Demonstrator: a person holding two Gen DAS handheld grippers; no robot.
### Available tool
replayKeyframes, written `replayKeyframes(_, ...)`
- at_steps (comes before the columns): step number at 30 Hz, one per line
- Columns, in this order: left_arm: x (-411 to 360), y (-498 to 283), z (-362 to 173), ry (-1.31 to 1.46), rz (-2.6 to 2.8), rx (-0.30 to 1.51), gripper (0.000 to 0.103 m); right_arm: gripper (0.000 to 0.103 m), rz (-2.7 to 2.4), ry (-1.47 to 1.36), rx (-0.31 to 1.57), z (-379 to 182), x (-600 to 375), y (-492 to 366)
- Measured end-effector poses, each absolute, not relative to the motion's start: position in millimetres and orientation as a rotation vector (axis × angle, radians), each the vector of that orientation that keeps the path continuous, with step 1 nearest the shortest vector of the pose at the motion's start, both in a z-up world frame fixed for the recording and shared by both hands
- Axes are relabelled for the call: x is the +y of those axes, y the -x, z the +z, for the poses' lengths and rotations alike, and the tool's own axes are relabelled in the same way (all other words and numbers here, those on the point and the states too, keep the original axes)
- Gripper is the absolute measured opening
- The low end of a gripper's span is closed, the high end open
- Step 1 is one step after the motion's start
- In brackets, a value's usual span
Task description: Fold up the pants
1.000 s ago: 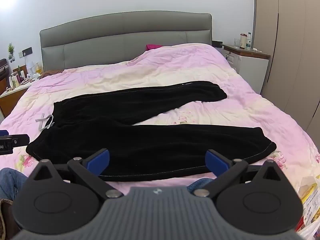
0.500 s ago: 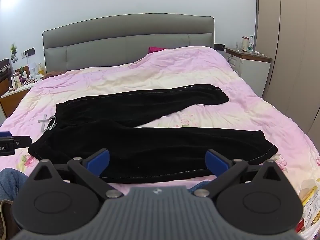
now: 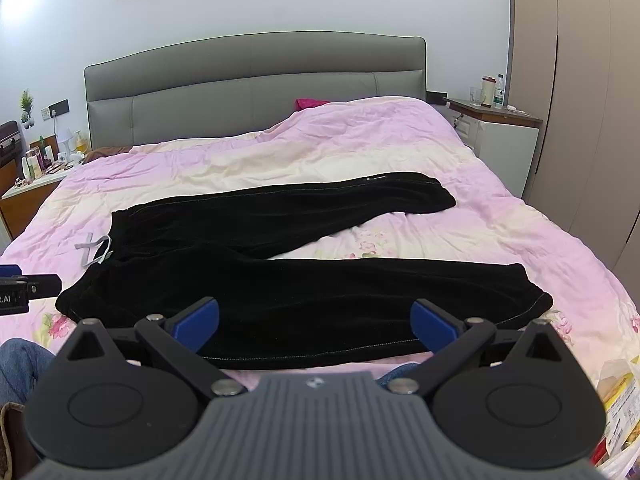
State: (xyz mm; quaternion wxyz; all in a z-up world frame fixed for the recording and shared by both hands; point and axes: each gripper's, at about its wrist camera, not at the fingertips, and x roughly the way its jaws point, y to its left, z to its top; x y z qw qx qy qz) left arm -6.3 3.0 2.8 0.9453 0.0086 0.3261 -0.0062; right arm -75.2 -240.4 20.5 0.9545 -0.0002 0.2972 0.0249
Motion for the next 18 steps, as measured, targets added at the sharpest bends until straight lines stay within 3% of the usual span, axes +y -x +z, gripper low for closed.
replayKeyframes(18,-1.2,7.2,3.8,-0.020,-0.021,0.666,0.086,0.098,0.040,-0.008,0.596,21.5,-242.0,79.6)
